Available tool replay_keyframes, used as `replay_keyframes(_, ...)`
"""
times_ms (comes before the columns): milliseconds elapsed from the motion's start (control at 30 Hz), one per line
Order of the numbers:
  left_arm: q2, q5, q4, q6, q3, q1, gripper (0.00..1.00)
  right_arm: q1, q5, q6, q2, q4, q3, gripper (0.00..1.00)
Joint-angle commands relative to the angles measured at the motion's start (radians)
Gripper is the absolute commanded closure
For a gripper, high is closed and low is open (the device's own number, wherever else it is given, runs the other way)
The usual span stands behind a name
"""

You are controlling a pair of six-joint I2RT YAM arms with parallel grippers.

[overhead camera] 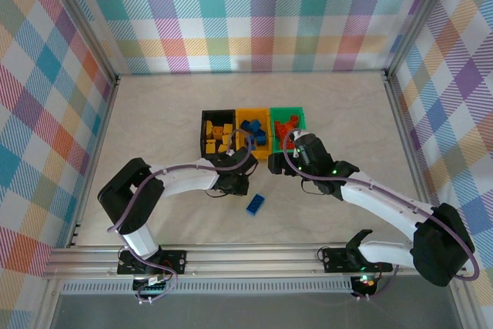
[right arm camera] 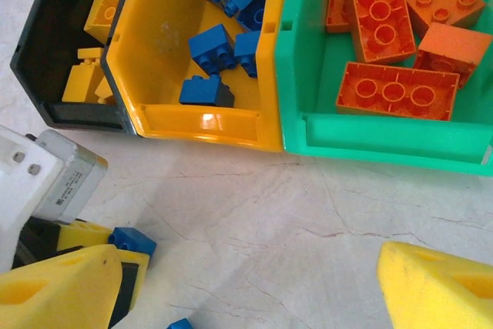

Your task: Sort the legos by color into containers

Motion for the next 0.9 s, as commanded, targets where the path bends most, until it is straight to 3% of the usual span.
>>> replay_keyframes(0, -0.080, -0.022, -0.040, 0.007, 0.031, -0.009, 0.76, 0.000, 0.004, 0.013, -0.037, 0.022, -0.012, 0.13)
replay_keyframes(200, -0.118, -0.049, -0.137, 0.046, 0.224, 0.023, 0.75, -0.001, 0.030, 0.026, -0.078, 0.019, -0.047, 0.13)
replay_keyframes(667, 0.350, -0.062, -0.213, 0.073, 0.764, 0.150, 0.72, -0.009, 0.053, 0.054, -0.153, -0.026, -0.100, 0.11)
replay_keyframes(733, 0.381, -0.057, -0.233, 0.072, 0.804, 0.152, 0.65, -0.009, 0.055, 0.051, -0.160, -0.032, -0.099, 0.11)
replay_keyframes(867, 0.349, -0.026, -0.211, 0.067, 0.777, 0.140, 0.39, -0.014, 0.057, 0.047, -0.166, -0.044, -0.090, 0.09)
